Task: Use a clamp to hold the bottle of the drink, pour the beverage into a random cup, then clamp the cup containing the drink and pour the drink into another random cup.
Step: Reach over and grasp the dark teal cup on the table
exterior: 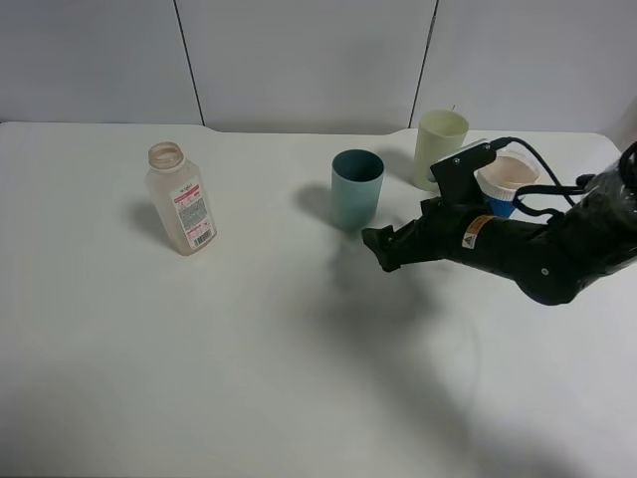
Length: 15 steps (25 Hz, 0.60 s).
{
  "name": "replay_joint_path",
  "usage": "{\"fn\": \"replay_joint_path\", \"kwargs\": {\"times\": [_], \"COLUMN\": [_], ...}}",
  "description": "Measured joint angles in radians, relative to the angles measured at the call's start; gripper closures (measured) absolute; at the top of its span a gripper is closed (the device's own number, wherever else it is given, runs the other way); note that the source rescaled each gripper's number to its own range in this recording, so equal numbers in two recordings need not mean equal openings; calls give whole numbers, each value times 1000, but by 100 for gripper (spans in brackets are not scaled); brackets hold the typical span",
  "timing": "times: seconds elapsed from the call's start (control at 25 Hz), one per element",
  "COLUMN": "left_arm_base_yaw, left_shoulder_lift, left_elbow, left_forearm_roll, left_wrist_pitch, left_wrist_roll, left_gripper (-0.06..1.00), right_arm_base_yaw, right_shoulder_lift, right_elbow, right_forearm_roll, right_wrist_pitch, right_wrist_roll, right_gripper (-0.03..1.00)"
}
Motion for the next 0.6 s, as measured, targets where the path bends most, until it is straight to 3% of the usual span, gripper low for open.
{"fn": "replay_joint_path", "kwargs": {"times": [0.2,0.6], "left_arm_base_yaw": [0,0], "left_shoulder_lift": [0,0], "left_elbow": [0,0], "left_forearm_roll": [0,0], "left_wrist_pitch": [0,0], "left_wrist_roll": [0,0], "left_gripper": [-5,-5], "right_arm_base_yaw": [0,0], "right_shoulder_lift": [59,161], "right_elbow": [-7,-144], "right_forearm_roll": [9,-3], "right_wrist_pitch": [-138,-141], "right_wrist_roll": [-37,-43], "right_gripper": [9,9]}}
